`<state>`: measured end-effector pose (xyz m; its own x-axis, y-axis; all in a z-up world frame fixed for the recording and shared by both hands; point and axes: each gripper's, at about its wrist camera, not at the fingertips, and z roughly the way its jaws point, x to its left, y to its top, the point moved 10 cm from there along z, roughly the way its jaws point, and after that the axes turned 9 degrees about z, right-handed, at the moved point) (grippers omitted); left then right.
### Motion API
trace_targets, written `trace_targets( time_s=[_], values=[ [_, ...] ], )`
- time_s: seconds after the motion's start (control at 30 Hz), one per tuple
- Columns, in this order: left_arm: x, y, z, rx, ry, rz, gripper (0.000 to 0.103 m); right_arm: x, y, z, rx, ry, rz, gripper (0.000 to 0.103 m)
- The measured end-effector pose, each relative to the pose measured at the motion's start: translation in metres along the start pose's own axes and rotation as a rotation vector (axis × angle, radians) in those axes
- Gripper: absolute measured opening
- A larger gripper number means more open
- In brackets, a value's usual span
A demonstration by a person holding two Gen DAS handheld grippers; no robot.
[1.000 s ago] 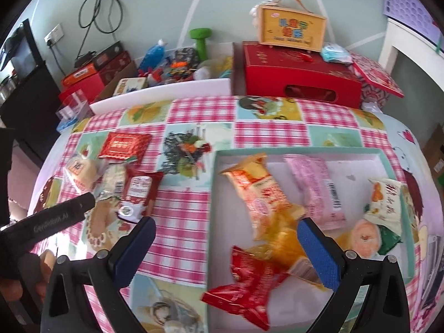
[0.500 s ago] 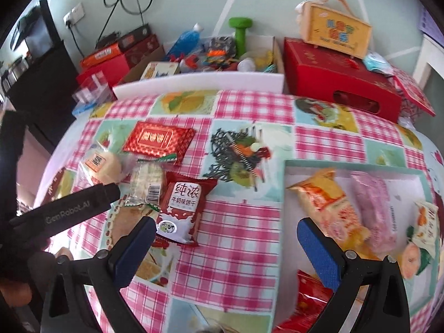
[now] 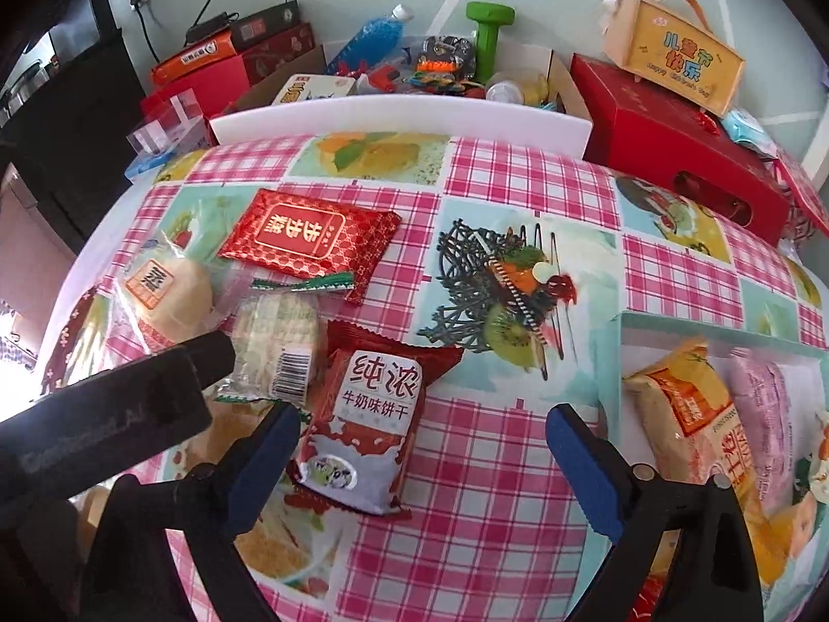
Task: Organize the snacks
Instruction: 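Move both open tools back over the snack pile, then grasp the green-edged clear biscuit packet with the left tool while the right tool grasps the red-white milk biscuit packet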
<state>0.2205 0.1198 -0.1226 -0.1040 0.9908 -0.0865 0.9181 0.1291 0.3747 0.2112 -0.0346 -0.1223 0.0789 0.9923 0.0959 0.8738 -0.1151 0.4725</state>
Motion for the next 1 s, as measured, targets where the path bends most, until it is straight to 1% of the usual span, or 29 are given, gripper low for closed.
trace_targets(
  time_s=[0.07,0.2,0.27,0.33,0.4,0.47,0.57,0.63,0.87,1.0],
  values=[
    [-0.002,0.001,0.001,-0.001,0.000,0.007,0.102,-0.003,0.001,0.002,-0.002,0.003,0.017,0.096],
    [-0.014,0.006,0.006,-0.005,-0.010,0.034,0.102,-0.014,0.004,0.001,-0.021,-0.021,0.035,0.094],
    [-0.017,0.006,0.008,-0.002,-0.014,0.046,0.102,-0.016,0.004,0.000,-0.015,-0.014,0.050,0.094],
    [-0.020,0.007,0.010,0.001,-0.013,0.050,0.102,-0.005,0.004,-0.006,-0.028,0.039,0.034,0.094],
    [-0.020,0.008,0.011,0.001,-0.013,0.051,0.102,0.008,0.004,-0.009,-0.031,0.064,-0.002,0.094],
    [-0.020,0.009,0.010,0.000,-0.010,0.051,0.102,0.016,0.003,-0.006,-0.023,0.062,-0.027,0.094],
    [-0.016,0.010,0.011,-0.003,-0.005,0.044,0.102,0.019,-0.001,-0.002,-0.011,0.060,-0.029,0.094],
    [-0.014,0.009,0.010,-0.002,-0.003,0.044,0.102,0.015,0.000,0.001,-0.012,0.041,-0.022,0.094],
    [-0.018,0.009,0.014,0.002,0.002,0.069,0.102,-0.017,0.001,0.006,-0.013,-0.027,0.037,0.085],
    [-0.029,0.012,0.019,-0.001,0.009,0.086,0.102,-0.025,-0.001,0.007,-0.003,-0.016,0.065,0.079]
  ],
)
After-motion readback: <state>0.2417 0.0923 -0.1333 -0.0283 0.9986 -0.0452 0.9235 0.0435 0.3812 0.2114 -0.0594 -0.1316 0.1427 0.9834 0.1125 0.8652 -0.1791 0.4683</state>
